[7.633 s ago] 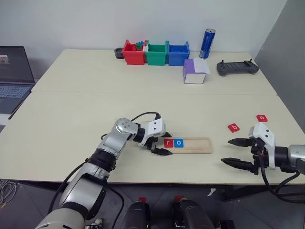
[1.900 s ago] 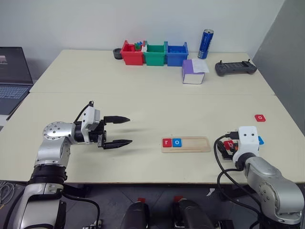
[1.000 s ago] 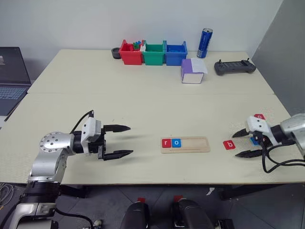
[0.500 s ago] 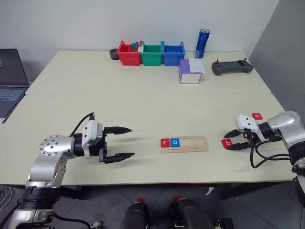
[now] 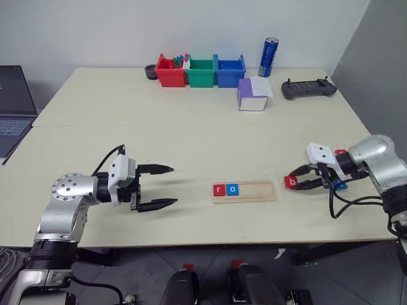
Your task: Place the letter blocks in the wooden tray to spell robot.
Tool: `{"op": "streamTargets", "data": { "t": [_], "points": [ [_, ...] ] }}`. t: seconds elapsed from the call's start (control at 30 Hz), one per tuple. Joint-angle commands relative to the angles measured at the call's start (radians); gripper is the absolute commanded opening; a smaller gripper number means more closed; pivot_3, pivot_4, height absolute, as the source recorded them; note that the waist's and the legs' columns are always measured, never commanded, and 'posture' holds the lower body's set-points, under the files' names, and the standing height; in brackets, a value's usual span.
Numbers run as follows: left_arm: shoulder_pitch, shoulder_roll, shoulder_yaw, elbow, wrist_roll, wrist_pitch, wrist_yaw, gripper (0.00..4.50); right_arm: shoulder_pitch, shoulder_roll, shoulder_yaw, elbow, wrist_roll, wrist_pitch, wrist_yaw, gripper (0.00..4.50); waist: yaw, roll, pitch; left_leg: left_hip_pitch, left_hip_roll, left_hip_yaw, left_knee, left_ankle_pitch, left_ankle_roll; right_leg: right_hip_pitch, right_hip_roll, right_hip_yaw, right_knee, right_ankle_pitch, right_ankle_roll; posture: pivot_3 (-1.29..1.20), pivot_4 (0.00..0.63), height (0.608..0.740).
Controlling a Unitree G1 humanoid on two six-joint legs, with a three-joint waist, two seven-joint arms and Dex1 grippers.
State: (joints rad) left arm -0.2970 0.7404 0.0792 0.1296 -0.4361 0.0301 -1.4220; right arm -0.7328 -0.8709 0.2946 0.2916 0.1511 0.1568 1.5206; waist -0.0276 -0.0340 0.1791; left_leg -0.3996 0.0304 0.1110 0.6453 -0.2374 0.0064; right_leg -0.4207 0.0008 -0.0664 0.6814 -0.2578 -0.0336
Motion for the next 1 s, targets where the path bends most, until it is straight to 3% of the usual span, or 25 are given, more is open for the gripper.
{"op": "streamTargets", "data": {
  "t": [0.03,0.2,0.37,1.0],
  "points": [
    [-0.012,0.004,-0.005,0.009,0.002,-0.029,-0.023,4.50,0.064,0.058,0.003,-0.226,0.051,0.172,-0.066,1.46,0.002,-0.001,-0.001,0.000,0.000,0.000,0.000,0.000,0.000,0.000,0.000,0.000,0.000,0.000,0.000,0.00,0.150,0.740],
    [-0.026,-0.008,-0.030,0.047,0.021,-0.071,-0.047,4.50,0.066,0.173,0.047,-0.190,-0.061,0.216,-0.227,1.46,0.009,-0.001,0.000,-0.001,-0.002,0.001,0.001,0.000,0.000,0.000,-0.002,0.000,-0.001,0.000,0.000,0.00,0.150,0.740],
    [-0.026,-0.015,-0.035,0.051,0.024,-0.082,-0.045,4.50,0.037,0.237,0.062,-0.146,-0.089,0.246,-0.277,1.46,0.010,-0.001,0.000,-0.001,-0.002,0.001,0.001,0.000,0.000,0.000,-0.002,0.000,0.000,0.000,-0.001,0.00,0.150,0.740],
    [-0.014,-0.001,-0.017,0.033,0.023,-0.076,-0.018,4.50,0.008,0.253,0.118,-0.107,-0.126,0.227,-0.192,1.46,0.007,-0.001,0.000,-0.001,-0.002,0.001,0.001,0.000,0.000,0.000,-0.002,0.000,0.000,0.000,-0.001,0.00,0.150,0.740]
  ]
}}
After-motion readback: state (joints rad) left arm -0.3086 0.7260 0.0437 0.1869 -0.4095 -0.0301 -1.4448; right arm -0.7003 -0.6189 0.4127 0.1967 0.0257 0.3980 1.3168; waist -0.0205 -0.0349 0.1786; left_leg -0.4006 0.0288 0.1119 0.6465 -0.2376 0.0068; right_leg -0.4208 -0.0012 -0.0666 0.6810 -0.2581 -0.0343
